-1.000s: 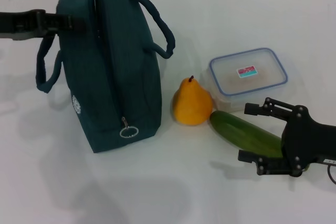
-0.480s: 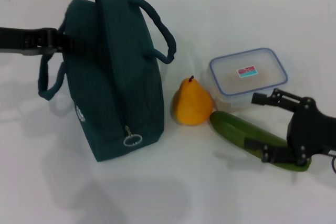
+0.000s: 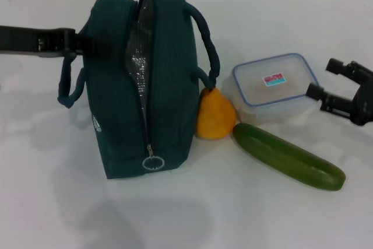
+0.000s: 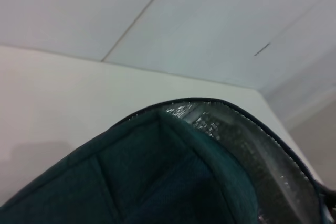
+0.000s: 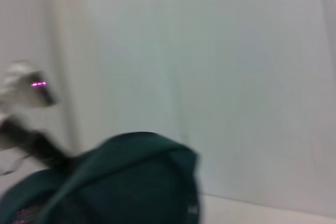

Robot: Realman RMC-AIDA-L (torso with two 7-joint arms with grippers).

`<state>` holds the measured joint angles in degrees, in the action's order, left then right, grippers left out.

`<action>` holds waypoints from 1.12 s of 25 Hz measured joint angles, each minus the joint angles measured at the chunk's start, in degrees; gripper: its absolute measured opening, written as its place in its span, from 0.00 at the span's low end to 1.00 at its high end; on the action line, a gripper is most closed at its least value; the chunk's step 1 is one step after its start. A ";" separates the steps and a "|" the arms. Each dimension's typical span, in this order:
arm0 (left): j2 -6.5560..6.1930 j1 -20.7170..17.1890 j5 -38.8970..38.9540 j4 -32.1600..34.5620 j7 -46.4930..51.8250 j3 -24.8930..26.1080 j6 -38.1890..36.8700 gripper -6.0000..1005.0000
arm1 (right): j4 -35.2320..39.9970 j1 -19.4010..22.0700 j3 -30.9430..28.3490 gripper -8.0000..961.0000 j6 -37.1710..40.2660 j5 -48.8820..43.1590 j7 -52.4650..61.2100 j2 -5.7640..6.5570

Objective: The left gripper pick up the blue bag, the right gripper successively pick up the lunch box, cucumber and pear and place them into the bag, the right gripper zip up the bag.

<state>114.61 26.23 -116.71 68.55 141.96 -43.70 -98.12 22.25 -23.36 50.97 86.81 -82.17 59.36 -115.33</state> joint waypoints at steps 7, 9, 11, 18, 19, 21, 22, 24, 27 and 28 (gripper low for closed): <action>0.00 0.46 1.17 0.01 -0.33 0.02 -0.11 0.06 | -1.78 -3.51 -1.45 0.89 -13.39 0.56 16.90 0.19; -0.01 0.61 1.02 -0.08 -0.34 0.02 -0.10 0.06 | -2.57 -4.50 -1.70 0.89 -14.54 0.64 19.00 0.32; -0.01 0.71 0.97 -0.31 -0.35 0.02 -0.08 0.06 | -2.88 -5.27 -1.77 0.89 -15.59 0.68 21.65 0.35; -0.01 0.76 0.96 -0.45 -0.37 0.02 0.08 0.06 | -4.15 -6.65 -1.82 0.88 -18.31 0.71 26.85 0.24; -0.01 0.76 0.95 -0.50 -0.45 0.02 0.14 0.06 | -4.61 -6.88 -1.83 0.88 -18.68 0.70 27.03 0.24; -0.01 0.76 0.93 -0.51 -0.66 0.02 0.24 0.06 | -5.49 -7.35 -1.81 0.88 -19.49 0.71 27.20 0.25; -0.01 0.76 0.90 -0.52 -0.84 0.02 0.30 0.06 | -6.08 -7.57 -1.75 0.88 -19.97 0.71 27.25 0.24; 0.00 0.76 0.88 -0.52 -1.00 0.02 0.35 0.06 | -6.67 -7.78 -1.57 0.88 -20.65 0.69 27.32 0.17; 0.14 0.83 0.87 -0.52 -1.02 0.02 0.46 0.06 | -7.24 -7.94 -1.41 0.88 -21.12 0.68 27.36 0.09; 0.18 0.88 0.87 -0.52 -1.07 0.02 0.54 0.06 | -7.34 -7.99 -1.41 0.88 -21.30 0.68 27.36 0.07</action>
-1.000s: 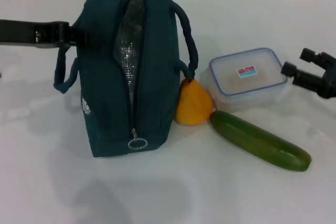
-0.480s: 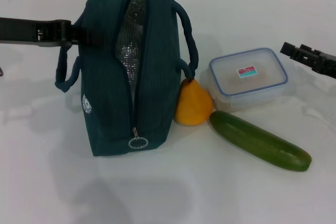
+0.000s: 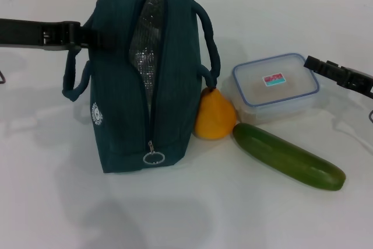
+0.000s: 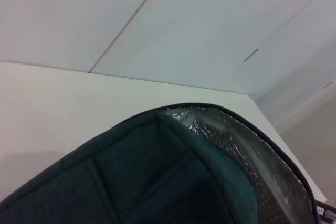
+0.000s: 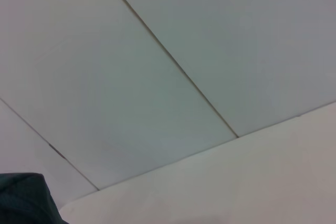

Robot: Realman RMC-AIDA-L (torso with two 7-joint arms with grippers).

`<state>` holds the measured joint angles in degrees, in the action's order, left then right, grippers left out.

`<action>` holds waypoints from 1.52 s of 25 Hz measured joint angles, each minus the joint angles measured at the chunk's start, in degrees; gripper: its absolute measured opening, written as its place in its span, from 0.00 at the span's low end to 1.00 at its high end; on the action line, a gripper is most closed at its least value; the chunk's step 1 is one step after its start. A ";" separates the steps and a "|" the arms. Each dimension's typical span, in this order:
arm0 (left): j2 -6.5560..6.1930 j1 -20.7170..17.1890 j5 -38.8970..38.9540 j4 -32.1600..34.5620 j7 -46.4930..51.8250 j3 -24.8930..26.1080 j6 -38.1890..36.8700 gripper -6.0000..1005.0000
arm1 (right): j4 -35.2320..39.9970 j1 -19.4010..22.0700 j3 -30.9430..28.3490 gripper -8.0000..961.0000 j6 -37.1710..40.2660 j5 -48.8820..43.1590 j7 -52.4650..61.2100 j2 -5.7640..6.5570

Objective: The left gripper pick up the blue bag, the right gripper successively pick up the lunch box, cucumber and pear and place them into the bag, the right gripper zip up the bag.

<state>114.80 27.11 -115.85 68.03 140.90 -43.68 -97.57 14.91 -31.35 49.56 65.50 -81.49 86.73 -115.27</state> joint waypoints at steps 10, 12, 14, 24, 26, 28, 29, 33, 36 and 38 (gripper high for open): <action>0.08 0.74 0.00 -0.18 -0.62 -0.01 0.56 0.06 | -3.00 -1.19 -0.07 0.88 -0.22 -0.10 0.41 -0.17; 0.08 0.83 0.00 -0.18 -0.62 -0.01 0.56 0.06 | -3.53 -1.38 -0.28 0.88 0.22 -0.09 0.69 -0.17; 0.08 0.88 0.00 -0.18 -0.62 0.00 0.56 0.06 | -3.66 -1.41 -0.39 0.88 0.52 -0.08 1.00 -0.17; 0.08 1.31 0.01 -0.27 -0.69 0.11 0.56 0.06 | -3.75 -1.44 -0.45 0.88 3.54 0.76 2.74 -0.08; 0.07 1.32 0.01 -0.38 -0.73 0.16 0.59 0.06 | -3.75 -1.44 -0.44 0.88 3.72 0.77 2.89 -0.06; 0.07 1.37 0.02 -0.65 -0.78 0.23 0.63 0.06 | -3.75 -1.44 -0.31 0.88 3.61 0.78 2.96 -0.05; 0.07 1.39 0.02 -0.74 -0.78 0.25 0.65 0.06 | -3.76 -1.44 -0.21 0.88 3.54 0.79 2.98 -0.05; 0.07 1.46 0.01 -0.79 -0.80 0.25 0.69 0.06 | -3.83 -1.43 0.05 0.88 3.60 0.79 3.22 -0.09; 0.07 1.40 0.01 -0.79 -0.80 0.42 0.72 0.06 | -4.21 -1.44 0.04 0.88 4.99 0.78 3.71 -0.10; 0.07 1.28 0.02 -0.79 -0.80 0.46 0.73 0.06 | -4.35 -1.42 -0.02 0.87 6.05 0.76 4.16 -0.11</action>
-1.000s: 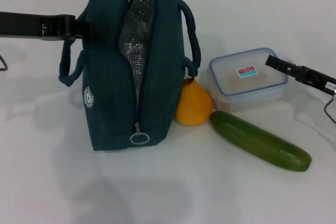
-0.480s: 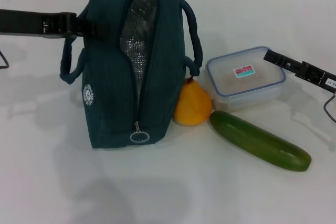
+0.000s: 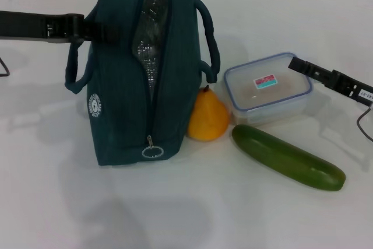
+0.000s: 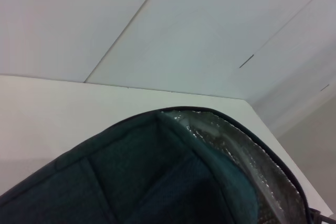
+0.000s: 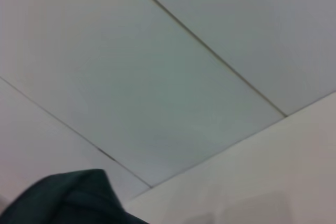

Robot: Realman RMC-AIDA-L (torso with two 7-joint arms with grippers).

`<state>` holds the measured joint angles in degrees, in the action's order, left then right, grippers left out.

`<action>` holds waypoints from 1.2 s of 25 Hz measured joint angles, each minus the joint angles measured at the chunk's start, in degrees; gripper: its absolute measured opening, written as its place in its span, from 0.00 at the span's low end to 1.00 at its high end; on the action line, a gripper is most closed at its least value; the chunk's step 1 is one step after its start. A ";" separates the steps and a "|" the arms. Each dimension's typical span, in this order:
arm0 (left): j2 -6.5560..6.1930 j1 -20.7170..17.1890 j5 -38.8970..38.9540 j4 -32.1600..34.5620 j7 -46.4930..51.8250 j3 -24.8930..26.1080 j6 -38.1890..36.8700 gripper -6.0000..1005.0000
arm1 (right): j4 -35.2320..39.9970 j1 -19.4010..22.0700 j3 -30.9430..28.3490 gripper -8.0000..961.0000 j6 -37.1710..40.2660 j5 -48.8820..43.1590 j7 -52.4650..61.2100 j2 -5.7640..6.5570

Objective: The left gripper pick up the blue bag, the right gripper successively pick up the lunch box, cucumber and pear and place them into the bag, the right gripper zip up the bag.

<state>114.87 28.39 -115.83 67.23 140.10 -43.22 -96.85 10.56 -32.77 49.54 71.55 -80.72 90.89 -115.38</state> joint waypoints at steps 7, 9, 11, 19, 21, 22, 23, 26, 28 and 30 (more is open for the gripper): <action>0.00 -0.28 0.00 0.00 0.00 0.01 0.00 0.06 | -0.02 0.41 -0.40 0.85 2.94 0.03 1.43 -0.02; 0.00 -0.33 -0.01 0.00 0.00 0.01 0.00 0.06 | -0.02 0.42 -0.41 0.84 2.97 0.03 1.45 -0.02; 0.00 -0.34 -0.01 0.00 0.00 0.00 -0.01 0.06 | -0.02 0.46 -0.41 0.81 2.97 0.04 1.47 -0.02; 0.00 -0.36 -0.01 0.00 0.00 -0.02 -0.01 0.06 | -0.28 0.55 -0.41 0.49 2.84 1.21 1.49 -0.10; -0.02 -0.36 -0.01 0.00 -0.01 -0.02 -0.01 0.06 | -0.89 0.56 -0.41 0.39 2.66 2.38 1.52 -0.11; -0.06 -0.36 0.00 -0.10 -0.05 -0.03 -0.01 0.06 | -1.26 0.56 -0.41 0.39 2.52 3.11 1.55 -0.11; -0.08 -0.36 -0.01 -0.23 -0.11 -0.02 -0.01 0.06 | -1.45 0.55 -0.41 0.38 2.49 3.54 1.56 -0.11; -0.21 -0.08 -0.01 -1.20 -0.61 0.10 -0.01 0.06 | -1.55 0.36 -0.17 0.37 2.50 3.93 1.73 -0.11; -0.25 0.02 -0.01 -1.43 -0.74 0.13 -0.01 0.06 | -1.55 0.13 0.02 0.37 2.61 3.81 2.13 -0.11; -0.26 0.13 -0.01 -1.56 -0.92 0.15 0.21 0.06 | -1.56 -0.01 0.07 0.35 2.64 3.60 2.42 -0.11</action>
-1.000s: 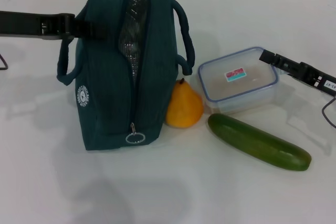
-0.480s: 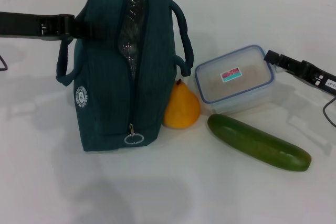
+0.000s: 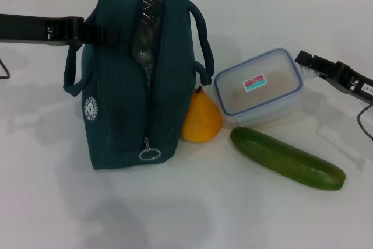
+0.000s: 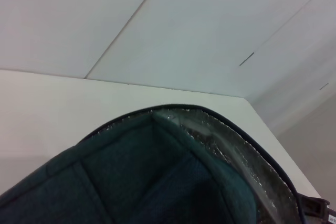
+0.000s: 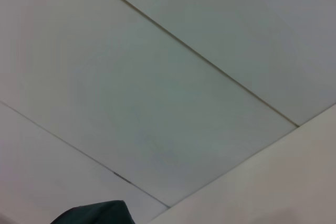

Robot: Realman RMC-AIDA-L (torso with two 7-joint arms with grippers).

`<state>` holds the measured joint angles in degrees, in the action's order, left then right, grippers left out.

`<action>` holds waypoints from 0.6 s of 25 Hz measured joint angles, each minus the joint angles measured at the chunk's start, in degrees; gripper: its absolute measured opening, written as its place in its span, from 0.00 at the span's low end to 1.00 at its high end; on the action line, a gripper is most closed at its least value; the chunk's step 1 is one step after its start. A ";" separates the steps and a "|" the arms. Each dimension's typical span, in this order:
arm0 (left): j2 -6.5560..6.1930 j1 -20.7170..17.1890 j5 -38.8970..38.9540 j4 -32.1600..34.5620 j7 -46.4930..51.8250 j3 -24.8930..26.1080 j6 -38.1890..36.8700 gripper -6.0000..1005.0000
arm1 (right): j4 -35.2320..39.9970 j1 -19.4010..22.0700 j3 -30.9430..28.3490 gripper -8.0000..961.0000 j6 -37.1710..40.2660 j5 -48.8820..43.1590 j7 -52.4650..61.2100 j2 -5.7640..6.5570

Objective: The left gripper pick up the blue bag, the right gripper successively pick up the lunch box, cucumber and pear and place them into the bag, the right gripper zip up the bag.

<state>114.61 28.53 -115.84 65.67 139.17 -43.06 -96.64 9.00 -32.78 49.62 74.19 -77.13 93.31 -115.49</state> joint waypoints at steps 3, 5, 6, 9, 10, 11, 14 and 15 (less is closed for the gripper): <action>-0.04 0.02 0.00 -0.01 -0.04 0.00 0.24 0.06 | 0.00 -0.16 0.02 0.31 -0.08 -0.04 0.02 0.00; -0.08 0.03 0.00 -0.02 -0.04 0.00 0.32 0.06 | 0.00 -0.17 0.04 0.28 -0.08 -0.17 0.19 0.00; -0.09 0.04 0.00 -0.02 -0.04 0.00 0.37 0.06 | 0.00 -0.19 0.07 0.28 -0.08 -0.24 0.30 0.00; -0.09 0.04 0.00 -0.02 -0.04 0.00 0.44 0.06 | 0.02 -0.28 0.37 0.28 0.02 -0.36 0.47 0.00; -0.09 0.04 0.05 -0.02 -0.04 0.00 0.45 0.06 | 0.03 -0.30 0.54 0.28 0.14 -0.36 0.47 0.01; -0.09 0.04 0.13 -0.02 -0.04 0.00 0.46 0.06 | 0.04 -0.33 0.72 0.27 0.26 -0.37 0.47 0.01; -0.09 0.04 0.19 -0.02 -0.04 0.00 0.48 0.06 | 0.05 -0.14 0.86 0.23 0.34 -0.25 0.47 -0.07; -0.09 0.04 0.20 -0.02 -0.04 0.00 0.49 0.06 | 0.05 -0.01 0.78 0.22 0.37 -0.17 0.47 -0.10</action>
<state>114.51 28.57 -115.64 65.65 139.13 -43.06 -96.15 9.05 -32.79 50.40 74.56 -77.29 93.78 -115.59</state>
